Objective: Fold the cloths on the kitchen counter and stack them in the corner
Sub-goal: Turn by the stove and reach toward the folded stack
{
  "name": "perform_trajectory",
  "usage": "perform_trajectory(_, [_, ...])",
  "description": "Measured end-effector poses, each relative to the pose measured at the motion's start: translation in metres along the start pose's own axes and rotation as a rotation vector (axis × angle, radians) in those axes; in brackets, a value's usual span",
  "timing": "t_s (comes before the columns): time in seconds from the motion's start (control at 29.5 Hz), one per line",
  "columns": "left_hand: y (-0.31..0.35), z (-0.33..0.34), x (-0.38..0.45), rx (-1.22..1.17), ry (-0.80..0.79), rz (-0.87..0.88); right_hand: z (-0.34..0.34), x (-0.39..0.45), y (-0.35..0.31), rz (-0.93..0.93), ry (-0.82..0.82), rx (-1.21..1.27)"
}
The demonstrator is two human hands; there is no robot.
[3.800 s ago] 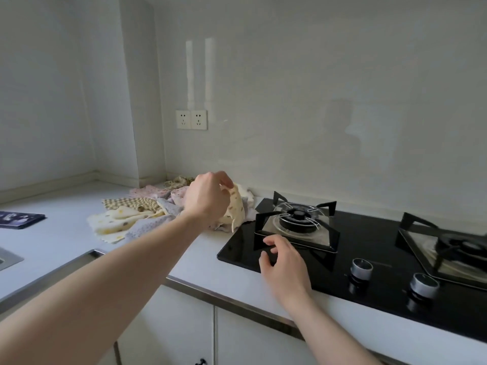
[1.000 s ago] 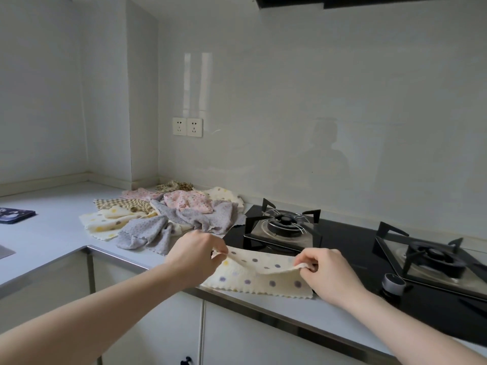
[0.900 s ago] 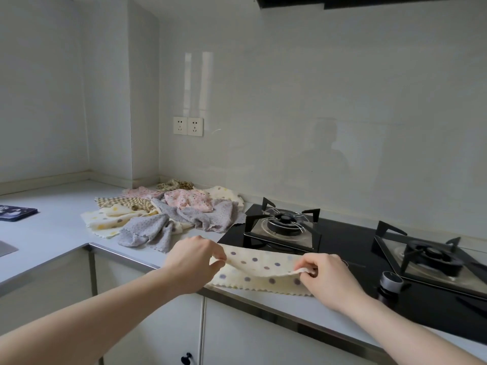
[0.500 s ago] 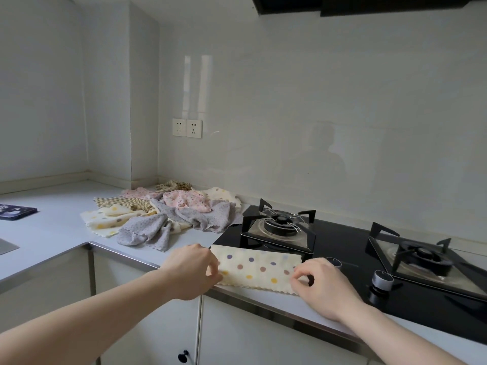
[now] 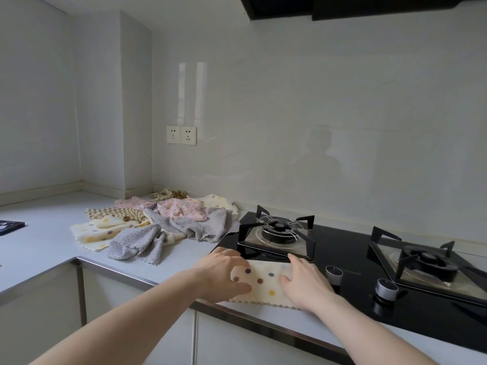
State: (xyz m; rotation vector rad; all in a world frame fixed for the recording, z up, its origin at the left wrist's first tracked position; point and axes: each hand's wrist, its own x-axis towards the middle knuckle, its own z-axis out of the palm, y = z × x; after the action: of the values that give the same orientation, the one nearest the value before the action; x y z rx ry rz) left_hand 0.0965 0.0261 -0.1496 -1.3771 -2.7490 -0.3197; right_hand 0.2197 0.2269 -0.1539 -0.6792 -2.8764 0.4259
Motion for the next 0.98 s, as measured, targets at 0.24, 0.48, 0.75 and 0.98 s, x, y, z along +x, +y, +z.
perform_trajectory(0.24, [-0.025,0.007,0.011,-0.179,0.074,-0.113,-0.017,0.018,0.0,0.089,-0.056,-0.015])
perform_trajectory(0.48, [-0.06,0.028,0.008,-0.295,0.184,-0.278,-0.04,0.028,-0.001,0.113,-0.08,0.146])
perform_trajectory(0.75, [-0.065,0.037,0.009,-0.366,0.311,-0.255,-0.056,0.04,0.012,0.2,0.039,0.437])
perform_trajectory(0.98, [-0.071,0.038,0.008,-0.449,0.318,-0.268,-0.053,0.044,-0.021,0.18,-0.034,0.567])
